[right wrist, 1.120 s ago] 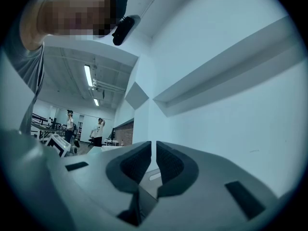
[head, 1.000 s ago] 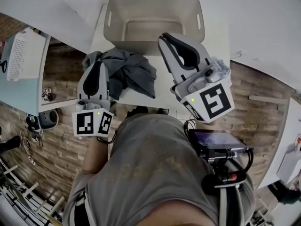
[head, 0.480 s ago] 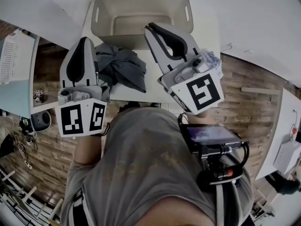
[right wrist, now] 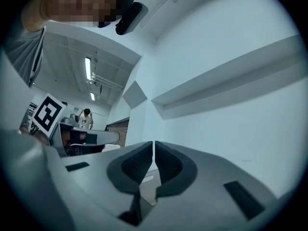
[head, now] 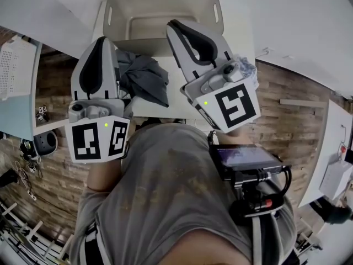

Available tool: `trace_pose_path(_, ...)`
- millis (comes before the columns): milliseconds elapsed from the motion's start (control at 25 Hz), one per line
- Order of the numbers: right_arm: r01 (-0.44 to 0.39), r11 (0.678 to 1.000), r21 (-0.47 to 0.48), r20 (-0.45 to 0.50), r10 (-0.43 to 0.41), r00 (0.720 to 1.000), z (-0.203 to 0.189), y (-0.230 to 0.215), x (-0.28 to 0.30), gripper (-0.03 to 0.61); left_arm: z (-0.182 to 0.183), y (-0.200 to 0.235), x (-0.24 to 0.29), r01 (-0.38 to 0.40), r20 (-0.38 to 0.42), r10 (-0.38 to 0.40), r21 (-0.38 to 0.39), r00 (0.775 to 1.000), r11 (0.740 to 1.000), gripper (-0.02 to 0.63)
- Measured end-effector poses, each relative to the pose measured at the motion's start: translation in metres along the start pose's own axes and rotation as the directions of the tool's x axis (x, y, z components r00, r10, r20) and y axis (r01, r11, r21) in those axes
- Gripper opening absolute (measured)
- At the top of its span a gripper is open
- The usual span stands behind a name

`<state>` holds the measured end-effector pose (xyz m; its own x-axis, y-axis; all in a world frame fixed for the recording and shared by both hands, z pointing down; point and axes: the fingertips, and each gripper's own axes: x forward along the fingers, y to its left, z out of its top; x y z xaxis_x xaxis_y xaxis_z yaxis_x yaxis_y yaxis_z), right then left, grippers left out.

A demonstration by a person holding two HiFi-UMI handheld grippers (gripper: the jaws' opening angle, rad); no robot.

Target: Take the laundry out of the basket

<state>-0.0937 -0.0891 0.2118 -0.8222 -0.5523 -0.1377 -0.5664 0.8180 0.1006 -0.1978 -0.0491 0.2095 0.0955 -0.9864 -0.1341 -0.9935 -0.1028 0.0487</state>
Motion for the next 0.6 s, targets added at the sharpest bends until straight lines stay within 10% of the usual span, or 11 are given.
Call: trace_pose_path(600,-0.001,1.000,0.004,0.001,0.001,1.000,-0.0013,0.0036,0.0006,0.008,-0.0045,-0.0054,-0.0014,0.015,-0.021,-0.015,0.003,1.000,1.000,0.009)
